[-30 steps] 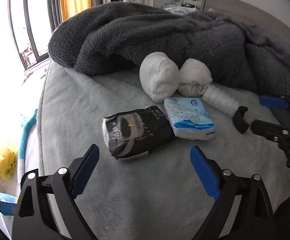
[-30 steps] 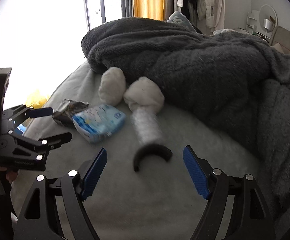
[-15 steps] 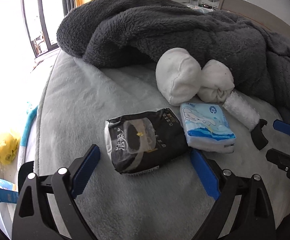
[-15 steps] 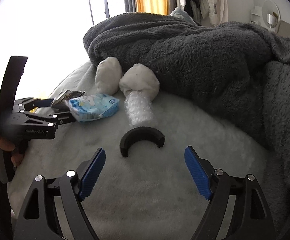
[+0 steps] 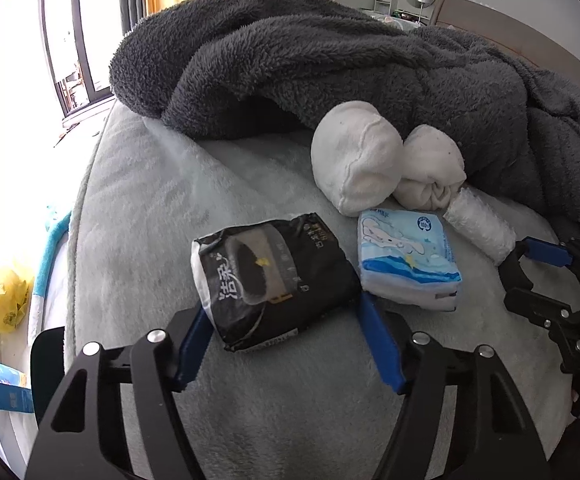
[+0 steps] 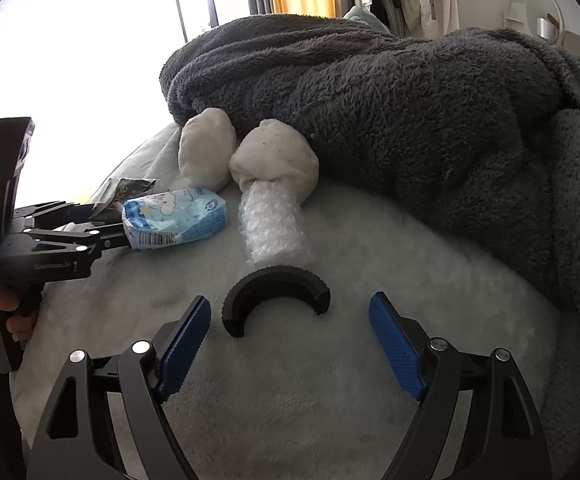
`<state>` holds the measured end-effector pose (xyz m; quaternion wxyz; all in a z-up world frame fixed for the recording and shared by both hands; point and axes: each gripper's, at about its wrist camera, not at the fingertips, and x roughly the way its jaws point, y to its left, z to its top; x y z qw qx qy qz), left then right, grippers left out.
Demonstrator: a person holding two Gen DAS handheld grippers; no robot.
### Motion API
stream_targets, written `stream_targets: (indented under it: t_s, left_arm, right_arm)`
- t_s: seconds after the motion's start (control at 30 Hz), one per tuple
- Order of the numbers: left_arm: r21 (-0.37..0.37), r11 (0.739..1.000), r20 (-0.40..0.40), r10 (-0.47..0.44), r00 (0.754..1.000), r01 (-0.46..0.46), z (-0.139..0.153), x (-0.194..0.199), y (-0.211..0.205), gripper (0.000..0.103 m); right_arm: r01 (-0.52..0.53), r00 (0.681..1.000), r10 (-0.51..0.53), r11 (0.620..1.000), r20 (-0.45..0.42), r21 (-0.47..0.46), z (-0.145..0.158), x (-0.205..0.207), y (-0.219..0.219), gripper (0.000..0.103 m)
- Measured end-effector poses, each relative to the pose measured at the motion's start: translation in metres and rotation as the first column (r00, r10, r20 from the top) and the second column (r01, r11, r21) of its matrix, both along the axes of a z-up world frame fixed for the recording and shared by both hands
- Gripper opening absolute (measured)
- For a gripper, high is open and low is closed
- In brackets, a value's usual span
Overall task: Collect trash
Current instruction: 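Grasp the black-printed packet with the left gripper while the right grasps the black curved piece, then carry both items over the bin and open the left gripper to drop the packet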
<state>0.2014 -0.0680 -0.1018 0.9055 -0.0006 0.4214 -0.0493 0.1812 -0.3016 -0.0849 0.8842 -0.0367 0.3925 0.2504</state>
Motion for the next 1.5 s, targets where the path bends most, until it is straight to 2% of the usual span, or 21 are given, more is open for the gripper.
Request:
stream_targets:
  t_s: [0.13, 0.2, 0.47, 0.7, 0.83, 0.9, 0.97, 1.03, 1.07, 1.1, 1.13, 1.2, 1.33, 1.4, 1.5]
  left_arm:
    - [0.026, 1.000, 0.015, -0.007, 1.000, 0.007, 0.003, -0.005, 0.004, 0.071]
    - [0.036, 0.999, 0.024, -0.011, 1.000, 0.010, 0.005, -0.008, 0.006, 0.071]
    - [-0.014, 1.000, 0.069, 0.015, 0.998, -0.014, 0.016, -0.018, 0.027, 0.071]
    - [-0.022, 1.000, 0.085, 0.022, 0.996, -0.020, 0.021, -0.024, 0.041, 0.071]
    - [-0.040, 0.999, 0.089, 0.032, 0.996, -0.028, 0.024, -0.030, 0.053, 0.071]
    - [-0.048, 0.998, 0.087, 0.039, 0.995, -0.035, 0.025, -0.034, 0.059, 0.071]
    - [-0.058, 0.997, 0.083, 0.046, 0.996, -0.041, 0.026, -0.039, 0.066, 0.071]
    - [-0.057, 0.997, 0.080, 0.052, 0.995, -0.048, 0.027, -0.044, 0.073, 0.071]
    - [-0.058, 0.997, 0.078, 0.059, 0.995, -0.054, 0.027, -0.047, 0.078, 0.071]
    - [-0.062, 0.996, 0.077, 0.066, 0.995, -0.061, 0.029, -0.049, 0.082, 0.071]
    - [-0.073, 0.995, 0.080, 0.074, 0.994, -0.068, 0.030, -0.052, 0.088, 0.071]
    - [-0.083, 0.994, 0.089, 0.083, 0.993, -0.076, 0.033, -0.056, 0.097, 0.071]
    - [-0.102, 0.990, 0.086, 0.108, 0.990, -0.099, 0.034, -0.059, 0.112, 0.071]
    - [-0.111, 0.988, 0.081, 0.118, 0.990, -0.108, 0.033, -0.061, 0.119, 0.071]
    - [-0.120, 0.986, 0.082, 0.130, 0.988, -0.120, 0.034, -0.062, 0.128, 0.071]
  right_arm:
    - [0.001, 1.000, -0.001, 1.000, -0.003, -0.016, -0.002, 0.001, 0.003, 0.082]
    - [0.003, 1.000, -0.003, 0.999, -0.012, -0.034, -0.005, 0.003, 0.005, 0.073]
    - [0.017, 1.000, -0.017, 0.998, -0.007, -0.052, -0.005, -0.001, 0.005, 0.053]
    - [0.070, 0.998, -0.069, 0.997, 0.007, -0.029, 0.014, -0.012, 0.005, 0.049]
    - [0.094, 0.996, -0.093, 0.995, 0.015, -0.042, 0.023, -0.021, 0.010, 0.048]
    - [0.115, 0.993, -0.113, 0.990, 0.019, -0.082, 0.026, -0.024, 0.015, 0.045]
    - [0.106, 0.994, -0.107, 0.986, -0.002, -0.127, 0.023, -0.021, 0.023, 0.045]
    - [0.108, 0.993, -0.112, 0.985, -0.021, -0.133, 0.018, -0.021, 0.021, 0.045]
    - [0.117, 0.992, -0.122, 0.986, -0.035, -0.119, 0.018, -0.022, 0.019, 0.056]
    - [0.127, 0.990, -0.132, 0.985, -0.040, -0.114, 0.017, -0.023, 0.018, 0.072]
    - [0.138, 0.989, -0.144, 0.983, -0.038, -0.122, 0.016, -0.024, 0.017, 0.077]
    - [0.152, 0.986, -0.160, 0.976, -0.041, -0.157, 0.013, -0.023, 0.018, 0.077]
    - [0.154, 0.985, -0.163, 0.977, -0.054, -0.147, 0.005, -0.016, 0.021, 0.077]
    - [0.156, 0.985, -0.165, 0.979, -0.056, -0.129, 0.002, -0.013, 0.022, 0.064]
    - [0.160, 0.983, -0.168, 0.980, -0.066, -0.115, -0.001, -0.004, 0.024, 0.050]
